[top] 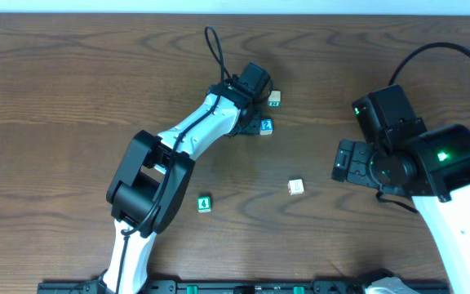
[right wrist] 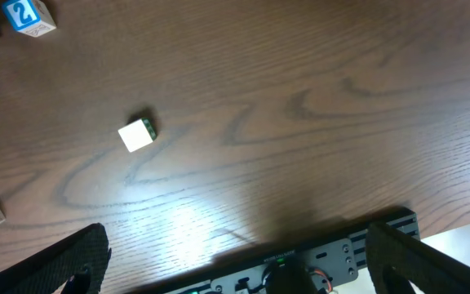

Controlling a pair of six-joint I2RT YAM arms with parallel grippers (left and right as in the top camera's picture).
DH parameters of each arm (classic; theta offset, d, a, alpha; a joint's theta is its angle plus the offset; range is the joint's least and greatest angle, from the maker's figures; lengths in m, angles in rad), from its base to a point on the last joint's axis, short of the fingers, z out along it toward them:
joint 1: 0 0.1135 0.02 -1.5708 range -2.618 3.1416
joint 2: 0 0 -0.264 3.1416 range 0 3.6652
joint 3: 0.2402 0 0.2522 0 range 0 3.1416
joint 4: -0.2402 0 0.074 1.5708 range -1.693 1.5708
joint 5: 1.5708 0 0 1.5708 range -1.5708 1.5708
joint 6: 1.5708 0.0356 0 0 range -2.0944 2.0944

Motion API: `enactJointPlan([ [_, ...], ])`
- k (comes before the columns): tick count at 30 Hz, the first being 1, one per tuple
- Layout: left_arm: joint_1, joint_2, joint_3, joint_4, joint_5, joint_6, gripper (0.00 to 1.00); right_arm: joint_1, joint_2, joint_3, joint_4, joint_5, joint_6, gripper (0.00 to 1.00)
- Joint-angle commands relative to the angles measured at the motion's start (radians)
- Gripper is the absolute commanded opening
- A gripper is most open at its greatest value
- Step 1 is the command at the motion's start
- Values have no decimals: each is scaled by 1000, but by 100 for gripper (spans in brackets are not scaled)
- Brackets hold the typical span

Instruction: Spell out Ai2

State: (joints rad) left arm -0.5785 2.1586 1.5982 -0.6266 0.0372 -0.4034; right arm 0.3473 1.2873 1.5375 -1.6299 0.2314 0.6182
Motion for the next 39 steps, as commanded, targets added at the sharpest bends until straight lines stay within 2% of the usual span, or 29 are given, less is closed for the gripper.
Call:
enactJointPlan([
  [1,0,13,-11,-3,-22,-16,28,8,-5,-3,-1,0,14,99],
  [14,0,13,-40,32,-19,-16,29,8,-5,-3,-1,0,14,99],
  [16,0,13,-40,31,-19,-16,37,8,-5,-3,0,0,14,99],
  [17,0,13,-40,31,-19,-16,38,8,-5,-3,0,0,14,99],
  [25,0,13,-40,33,-19,-16,39,8,-5,-3,-1,0,14,99],
  [28,0,13,-40,33,-19,-16,48,8,-5,-3,0,1,14,99],
  [39,2,6,-23,27,-16,-15,51,8,-5,-3,1,5,14,99],
])
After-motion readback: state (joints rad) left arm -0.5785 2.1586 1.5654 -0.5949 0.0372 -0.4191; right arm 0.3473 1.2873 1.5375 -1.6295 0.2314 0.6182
